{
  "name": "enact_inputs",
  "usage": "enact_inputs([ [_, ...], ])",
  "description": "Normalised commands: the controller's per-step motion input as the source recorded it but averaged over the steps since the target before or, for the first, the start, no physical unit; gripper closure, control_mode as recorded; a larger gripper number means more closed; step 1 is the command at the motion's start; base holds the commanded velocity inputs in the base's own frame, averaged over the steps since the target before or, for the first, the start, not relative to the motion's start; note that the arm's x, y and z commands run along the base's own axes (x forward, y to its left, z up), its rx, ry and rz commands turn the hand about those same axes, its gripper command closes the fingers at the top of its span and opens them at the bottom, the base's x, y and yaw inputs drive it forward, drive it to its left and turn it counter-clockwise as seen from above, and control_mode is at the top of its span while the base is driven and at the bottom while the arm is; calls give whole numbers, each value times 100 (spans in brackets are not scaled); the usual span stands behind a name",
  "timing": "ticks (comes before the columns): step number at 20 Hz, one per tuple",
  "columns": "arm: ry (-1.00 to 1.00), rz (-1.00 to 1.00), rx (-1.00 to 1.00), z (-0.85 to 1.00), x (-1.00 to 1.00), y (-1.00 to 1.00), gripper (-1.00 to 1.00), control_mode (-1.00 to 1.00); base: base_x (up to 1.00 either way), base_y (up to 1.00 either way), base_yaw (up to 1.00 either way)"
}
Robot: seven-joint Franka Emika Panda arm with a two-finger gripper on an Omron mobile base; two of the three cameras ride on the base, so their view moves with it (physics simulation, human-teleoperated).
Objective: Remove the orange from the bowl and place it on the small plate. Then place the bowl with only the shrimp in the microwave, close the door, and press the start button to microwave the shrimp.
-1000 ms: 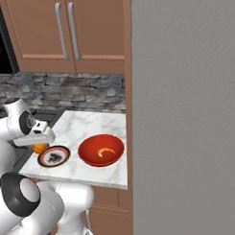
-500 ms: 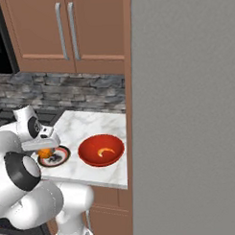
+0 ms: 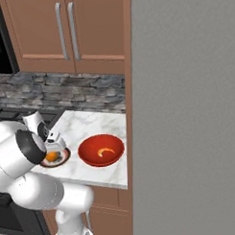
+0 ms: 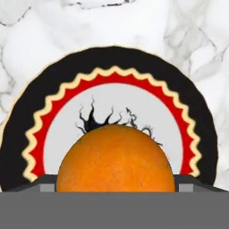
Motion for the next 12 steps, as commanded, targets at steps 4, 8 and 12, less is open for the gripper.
enact_inputs([
  [4, 0, 0, 0, -19, 36, 0, 100, -100, 0, 0, 0],
  [8, 0, 0, 0, -29, 16, -1, 100, -100, 0, 0, 0],
  [12, -2, 0, 0, -15, -3, -23, -100, -100, 0, 0, 0],
])
